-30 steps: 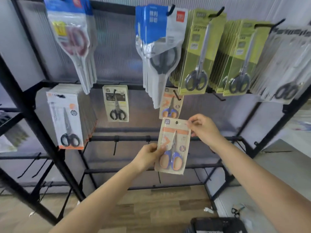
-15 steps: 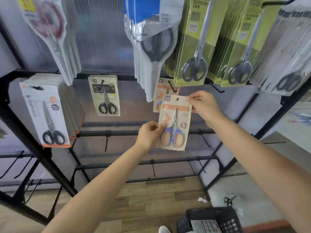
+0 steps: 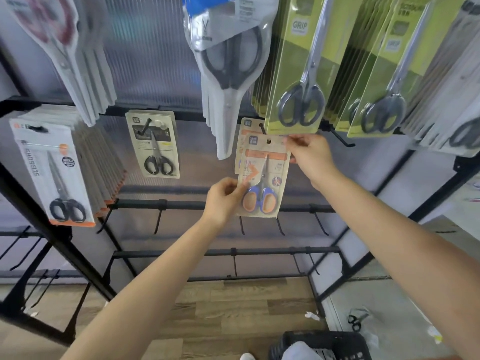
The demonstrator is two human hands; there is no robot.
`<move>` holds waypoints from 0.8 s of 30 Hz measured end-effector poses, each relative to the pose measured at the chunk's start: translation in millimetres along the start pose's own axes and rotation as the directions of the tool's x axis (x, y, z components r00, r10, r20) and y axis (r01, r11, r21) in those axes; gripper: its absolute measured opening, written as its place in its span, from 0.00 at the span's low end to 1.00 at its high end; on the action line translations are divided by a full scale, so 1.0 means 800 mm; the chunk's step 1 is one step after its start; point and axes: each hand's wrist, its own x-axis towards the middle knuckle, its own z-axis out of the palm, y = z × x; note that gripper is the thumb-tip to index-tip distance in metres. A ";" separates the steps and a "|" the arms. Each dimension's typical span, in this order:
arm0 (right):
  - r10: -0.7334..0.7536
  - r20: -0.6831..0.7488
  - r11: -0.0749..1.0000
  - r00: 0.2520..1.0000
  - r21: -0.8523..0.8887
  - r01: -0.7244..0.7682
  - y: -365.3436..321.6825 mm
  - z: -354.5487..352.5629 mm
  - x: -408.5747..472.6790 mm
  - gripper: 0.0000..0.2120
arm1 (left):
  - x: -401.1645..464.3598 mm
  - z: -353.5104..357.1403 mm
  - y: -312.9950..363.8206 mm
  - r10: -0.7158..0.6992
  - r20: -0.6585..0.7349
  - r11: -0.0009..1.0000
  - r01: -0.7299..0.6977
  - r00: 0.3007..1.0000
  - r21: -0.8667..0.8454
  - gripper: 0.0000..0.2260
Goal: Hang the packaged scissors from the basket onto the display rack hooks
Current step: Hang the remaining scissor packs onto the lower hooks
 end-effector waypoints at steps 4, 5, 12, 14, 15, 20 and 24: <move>-0.032 0.015 0.999 0.999 0.002 0.032 0.007 -0.003 0.004 0.03 | 0.002 0.005 0.001 0.010 -0.006 1.000 -0.010 1.000 0.017 0.10; -0.038 0.017 0.999 0.999 0.001 0.038 0.009 -0.005 0.005 0.03 | 0.003 0.007 0.000 0.008 -0.011 1.000 -0.008 1.000 0.019 0.10; -0.056 0.023 0.995 0.998 -0.076 0.058 0.022 0.000 0.019 0.01 | 0.016 0.014 -0.008 -0.055 -0.047 0.998 0.057 0.997 0.036 0.10; -0.065 0.010 0.994 0.998 -0.087 0.066 0.023 0.003 0.022 0.03 | 0.024 0.018 -0.008 -0.068 -0.069 0.996 0.071 0.995 0.044 0.12; -0.078 0.002 0.992 0.997 -0.099 0.078 0.023 0.004 0.024 0.04 | 0.028 0.020 -0.007 -0.066 -0.082 0.996 0.071 0.994 0.055 0.13; -0.195 -0.028 0.952 0.980 -0.246 0.182 0.018 0.004 0.031 0.10 | 0.053 0.028 0.001 -0.065 -0.120 0.988 0.080 0.991 0.130 0.16; -0.254 0.023 0.870 0.967 -0.431 0.239 0.024 0.007 0.035 0.11 | 0.075 0.031 0.005 -0.084 -0.155 0.983 0.108 0.984 0.151 0.16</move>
